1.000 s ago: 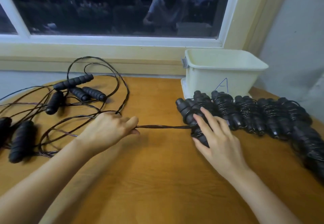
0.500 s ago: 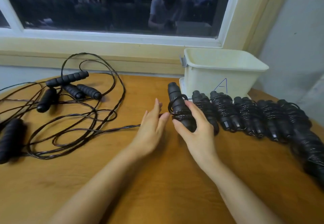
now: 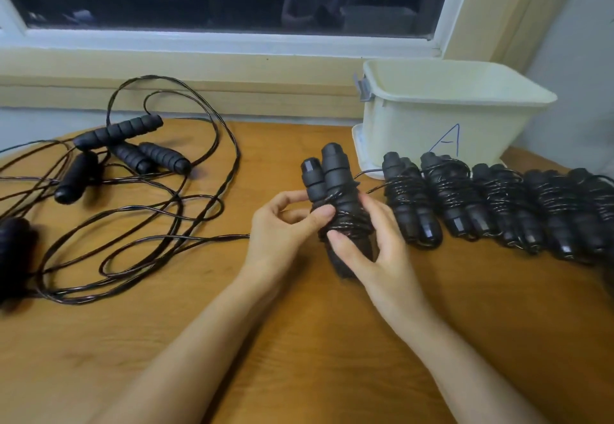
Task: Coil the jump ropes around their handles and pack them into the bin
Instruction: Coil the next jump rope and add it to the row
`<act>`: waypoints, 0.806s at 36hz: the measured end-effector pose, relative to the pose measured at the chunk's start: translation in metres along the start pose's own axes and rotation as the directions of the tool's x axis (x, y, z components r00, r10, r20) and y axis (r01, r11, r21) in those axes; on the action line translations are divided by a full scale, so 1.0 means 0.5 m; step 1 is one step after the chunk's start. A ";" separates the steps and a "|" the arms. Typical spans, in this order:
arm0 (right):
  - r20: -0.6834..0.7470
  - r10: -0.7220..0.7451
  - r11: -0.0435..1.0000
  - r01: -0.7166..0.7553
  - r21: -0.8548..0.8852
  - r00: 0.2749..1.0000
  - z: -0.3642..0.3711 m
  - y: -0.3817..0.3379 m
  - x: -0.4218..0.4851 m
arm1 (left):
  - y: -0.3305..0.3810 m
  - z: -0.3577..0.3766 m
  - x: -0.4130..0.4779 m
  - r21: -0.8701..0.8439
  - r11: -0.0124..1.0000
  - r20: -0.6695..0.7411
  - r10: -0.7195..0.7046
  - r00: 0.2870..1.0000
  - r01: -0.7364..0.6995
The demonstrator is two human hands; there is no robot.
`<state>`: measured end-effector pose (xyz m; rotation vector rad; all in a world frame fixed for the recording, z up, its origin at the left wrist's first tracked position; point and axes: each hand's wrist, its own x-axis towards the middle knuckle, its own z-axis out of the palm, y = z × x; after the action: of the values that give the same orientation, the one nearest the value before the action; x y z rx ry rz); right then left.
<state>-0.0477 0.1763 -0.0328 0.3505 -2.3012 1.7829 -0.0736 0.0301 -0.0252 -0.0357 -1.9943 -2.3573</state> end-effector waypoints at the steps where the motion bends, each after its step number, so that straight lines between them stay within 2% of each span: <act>1: 0.003 -0.001 1.000 0.001 -0.007 1.000 0.000 0.001 -0.001 | 0.001 0.000 -0.002 0.024 1.000 -0.016 0.016 1.000 -0.016; 4: -0.006 0.006 1.000 -0.006 -0.004 1.000 -0.003 0.001 -0.006 | -0.001 -0.001 -0.005 0.093 0.994 -0.021 0.056 0.998 -0.054; 7: -0.029 0.023 1.000 -0.022 0.013 0.999 -0.011 0.005 -0.005 | 0.005 -0.005 -0.009 0.127 0.986 0.070 0.097 0.993 -0.105; 14: -0.046 0.050 0.982 -0.040 0.184 0.998 -0.015 0.006 -0.006 | 0.025 -0.009 -0.014 0.059 0.996 0.269 0.053 0.962 -0.071; 19: 0.096 0.096 0.984 -0.109 0.144 0.991 -0.026 0.000 0.005 | 0.034 -0.014 -0.014 0.028 0.995 0.171 0.087 0.981 -0.093; 22: 0.182 0.183 0.955 -0.219 0.200 0.966 -0.033 -0.005 0.007 | 0.035 -0.015 -0.009 0.030 0.994 0.122 0.104 0.987 -0.108; 25: 0.212 0.281 0.906 -0.332 0.263 0.936 -0.039 -0.010 0.008 | 0.039 -0.017 -0.009 0.015 0.994 0.111 0.105 0.988 -0.107; 29: 0.304 0.306 0.887 -0.386 0.252 0.902 -0.045 -0.008 0.005 | 0.041 -0.015 -0.013 0.036 0.996 0.156 0.077 0.985 -0.084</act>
<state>-0.0482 0.1972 -0.0228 0.2340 -2.3721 2.4201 -0.0656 0.0194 -0.0065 -0.3009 -2.0659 -2.3265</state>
